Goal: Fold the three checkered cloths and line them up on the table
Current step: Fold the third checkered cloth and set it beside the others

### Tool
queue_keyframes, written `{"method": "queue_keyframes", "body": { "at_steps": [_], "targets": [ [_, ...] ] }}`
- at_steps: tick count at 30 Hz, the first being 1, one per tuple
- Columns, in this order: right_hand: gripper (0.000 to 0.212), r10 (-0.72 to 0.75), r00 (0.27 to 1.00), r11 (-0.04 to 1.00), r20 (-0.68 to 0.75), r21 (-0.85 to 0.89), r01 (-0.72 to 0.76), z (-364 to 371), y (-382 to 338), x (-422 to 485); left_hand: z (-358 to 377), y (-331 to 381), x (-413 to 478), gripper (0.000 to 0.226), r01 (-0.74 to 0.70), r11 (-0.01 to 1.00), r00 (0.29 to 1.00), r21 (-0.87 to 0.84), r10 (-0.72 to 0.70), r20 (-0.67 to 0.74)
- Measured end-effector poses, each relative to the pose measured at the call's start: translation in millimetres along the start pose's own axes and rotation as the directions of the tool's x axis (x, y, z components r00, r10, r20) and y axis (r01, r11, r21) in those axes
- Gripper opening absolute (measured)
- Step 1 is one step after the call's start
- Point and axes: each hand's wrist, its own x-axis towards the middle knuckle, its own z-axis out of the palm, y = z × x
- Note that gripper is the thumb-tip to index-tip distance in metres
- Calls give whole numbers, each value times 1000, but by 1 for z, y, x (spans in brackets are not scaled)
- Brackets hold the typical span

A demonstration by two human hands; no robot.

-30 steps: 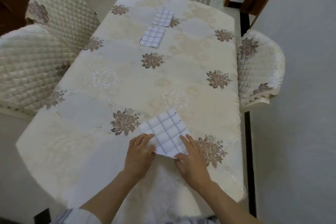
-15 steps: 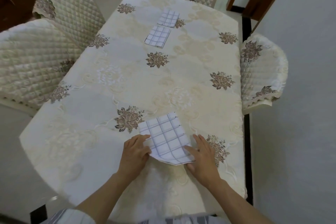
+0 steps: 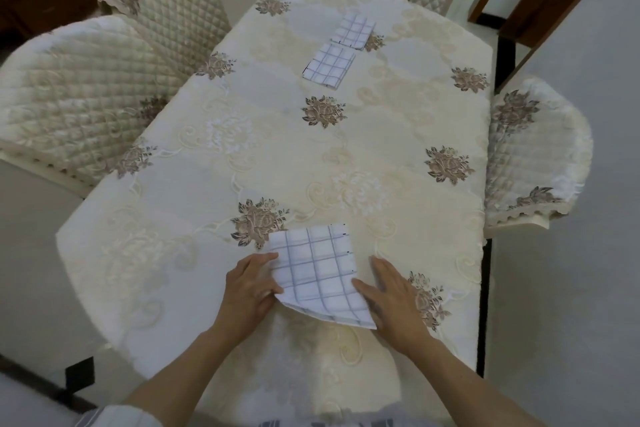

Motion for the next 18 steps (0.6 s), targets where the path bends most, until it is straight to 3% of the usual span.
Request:
{"method": "queue_keyframes", "body": {
  "at_steps": [4, 11, 16, 18],
  "targets": [
    [50, -86, 996, 996, -5, 8, 86, 0, 3, 12, 0, -3, -5, 6, 53, 999, 999, 1, -53, 4],
    [32, -157, 987, 986, -20, 53, 158, -3, 1, 34, 2, 3, -15, 11, 214, 977, 977, 17, -214, 5],
    [53, 7, 1000, 993, 1, 117, -7, 2, -1, 42, 5, 6, -19, 13, 328, 945, 944, -5, -328, -31],
    [34, 65, 998, 987, -18, 147, -62, 4, -5, 43, 8, 6, -20, 14, 389, 921, 921, 6, -388, -36]
  ]
}}
